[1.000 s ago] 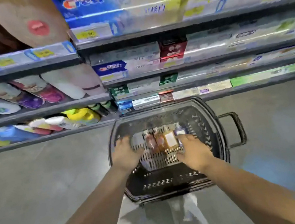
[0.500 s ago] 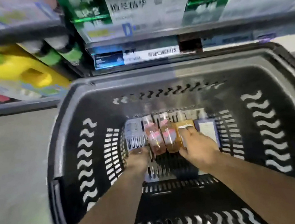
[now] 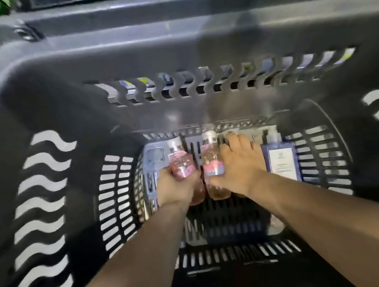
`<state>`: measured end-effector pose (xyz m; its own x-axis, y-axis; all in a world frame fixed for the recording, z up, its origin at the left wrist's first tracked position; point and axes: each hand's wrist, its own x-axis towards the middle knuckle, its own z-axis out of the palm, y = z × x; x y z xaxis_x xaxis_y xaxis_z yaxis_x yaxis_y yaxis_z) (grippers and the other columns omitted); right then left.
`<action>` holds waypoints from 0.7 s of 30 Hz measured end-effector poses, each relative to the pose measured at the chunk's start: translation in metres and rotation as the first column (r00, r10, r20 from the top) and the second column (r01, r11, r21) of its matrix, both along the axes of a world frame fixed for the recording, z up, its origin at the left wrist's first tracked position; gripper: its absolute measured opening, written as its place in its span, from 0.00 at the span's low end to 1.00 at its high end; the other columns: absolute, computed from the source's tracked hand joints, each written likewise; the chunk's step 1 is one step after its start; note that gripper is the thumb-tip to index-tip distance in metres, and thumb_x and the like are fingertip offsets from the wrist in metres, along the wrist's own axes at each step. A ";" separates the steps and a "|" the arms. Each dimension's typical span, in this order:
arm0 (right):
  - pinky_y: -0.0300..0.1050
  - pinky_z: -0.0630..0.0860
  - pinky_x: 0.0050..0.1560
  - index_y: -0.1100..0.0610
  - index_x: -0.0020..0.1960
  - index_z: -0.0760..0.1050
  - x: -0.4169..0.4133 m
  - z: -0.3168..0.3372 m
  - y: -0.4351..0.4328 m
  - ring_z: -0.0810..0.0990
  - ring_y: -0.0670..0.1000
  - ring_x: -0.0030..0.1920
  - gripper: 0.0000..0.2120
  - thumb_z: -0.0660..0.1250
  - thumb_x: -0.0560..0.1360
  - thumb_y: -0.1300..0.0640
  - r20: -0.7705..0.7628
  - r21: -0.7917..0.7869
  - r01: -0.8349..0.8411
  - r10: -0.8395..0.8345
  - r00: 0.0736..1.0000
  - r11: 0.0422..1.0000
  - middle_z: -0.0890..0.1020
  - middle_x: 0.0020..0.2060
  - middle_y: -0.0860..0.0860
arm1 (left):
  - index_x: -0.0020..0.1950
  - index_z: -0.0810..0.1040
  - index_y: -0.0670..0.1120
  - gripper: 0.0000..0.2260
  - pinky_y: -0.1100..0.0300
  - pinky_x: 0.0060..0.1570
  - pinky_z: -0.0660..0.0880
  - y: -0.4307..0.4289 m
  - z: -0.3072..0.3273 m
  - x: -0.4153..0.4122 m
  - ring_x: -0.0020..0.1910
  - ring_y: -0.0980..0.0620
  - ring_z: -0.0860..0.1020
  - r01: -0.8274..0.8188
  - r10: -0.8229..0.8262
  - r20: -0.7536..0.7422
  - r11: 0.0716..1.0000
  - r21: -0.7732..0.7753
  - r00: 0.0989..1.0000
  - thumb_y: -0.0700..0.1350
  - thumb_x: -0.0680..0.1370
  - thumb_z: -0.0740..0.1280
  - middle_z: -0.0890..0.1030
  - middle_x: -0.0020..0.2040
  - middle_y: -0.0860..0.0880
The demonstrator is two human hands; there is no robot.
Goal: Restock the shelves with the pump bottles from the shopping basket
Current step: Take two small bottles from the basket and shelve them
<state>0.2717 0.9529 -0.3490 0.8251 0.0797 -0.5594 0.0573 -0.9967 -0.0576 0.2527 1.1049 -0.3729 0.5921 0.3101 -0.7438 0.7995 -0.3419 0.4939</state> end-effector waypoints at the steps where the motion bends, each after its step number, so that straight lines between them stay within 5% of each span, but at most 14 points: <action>1: 0.54 0.59 0.65 0.56 0.68 0.64 0.000 -0.001 0.004 0.60 0.57 0.66 0.43 0.61 0.64 0.26 -0.021 -0.031 -0.003 0.002 1.000 1.000 0.62 0.66 0.54 | 0.53 0.74 0.46 0.21 0.59 0.48 0.75 0.005 0.001 -0.004 0.45 0.53 0.80 -0.035 0.035 0.014 0.999 0.023 0.999 0.48 0.65 0.77 0.82 0.49 0.50; 4: 0.55 0.59 0.66 0.55 0.67 0.63 -0.001 -0.004 0.019 0.61 0.59 0.67 0.43 0.64 0.64 0.27 -0.012 -0.043 0.028 -0.028 1.000 0.999 0.67 0.65 0.56 | 0.50 0.70 0.48 0.22 0.60 0.47 0.73 0.024 0.007 -0.013 0.41 0.54 0.77 -0.078 0.072 0.057 0.992 0.101 0.996 0.47 0.63 0.78 0.78 0.46 0.51; 8: 0.52 0.55 0.69 0.50 0.64 0.60 -0.017 -0.004 0.042 0.72 0.57 0.61 0.27 0.68 0.71 0.46 -0.017 0.062 0.003 -0.002 1.000 0.998 0.77 0.57 0.54 | 0.51 0.67 0.50 0.27 0.55 0.52 0.77 0.043 0.016 -0.020 0.47 0.50 0.79 0.007 -0.013 0.046 0.992 0.129 0.999 0.48 0.59 0.77 0.79 0.50 0.49; 11: 0.51 0.62 0.64 0.49 0.69 0.55 -0.032 0.019 0.041 0.73 0.57 0.60 0.32 0.69 0.71 0.51 -0.120 0.127 0.073 -0.058 0.991 0.989 0.75 0.60 0.54 | 0.51 0.69 0.50 0.26 0.66 0.38 0.75 0.051 0.040 -0.026 0.40 0.58 0.79 0.009 -0.012 0.030 0.994 0.106 0.999 0.47 0.59 0.78 0.79 0.44 0.53; 15: 0.48 0.73 0.54 0.47 0.69 0.57 -0.051 0.100 0.027 0.74 0.54 0.56 0.38 0.74 0.66 0.51 -0.143 0.248 0.319 -0.292 0.946 0.914 0.75 0.59 0.51 | 0.47 0.69 0.51 0.22 0.75 0.23 0.67 0.054 0.114 -0.032 0.31 0.65 0.76 0.028 -0.032 0.052 0.997 0.069 0.998 0.44 0.61 0.78 0.77 0.39 0.57; 18: 0.45 0.74 0.47 0.46 0.69 0.59 -0.061 0.174 0.016 0.74 0.55 0.56 0.38 0.73 0.65 0.55 -0.129 0.306 0.432 -0.413 0.902 0.848 0.74 0.58 0.51 | 0.43 0.68 0.54 0.21 0.74 0.23 0.67 0.052 0.191 -0.031 0.30 0.64 0.77 0.101 -0.105 0.089 0.994 0.047 0.990 0.46 0.62 0.79 0.77 0.38 0.58; 21: 0.49 0.76 0.51 0.47 0.69 0.60 -0.069 0.248 0.010 0.76 0.56 0.56 0.37 0.72 0.64 0.53 -0.087 0.394 0.481 -0.489 0.868 0.783 0.77 0.56 0.52 | 0.44 0.69 0.55 0.21 0.74 0.26 0.68 0.048 0.274 -0.031 0.33 0.65 0.76 0.152 -0.156 0.179 0.988 0.035 0.971 0.46 0.61 0.79 0.77 0.38 0.60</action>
<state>0.2030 0.9626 -0.1011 0.8240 -0.1267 -0.5523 -0.4227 -0.7866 -0.4501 0.2214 1.1531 -0.0992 0.7581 0.2192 -0.6142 0.6345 -0.4657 0.6169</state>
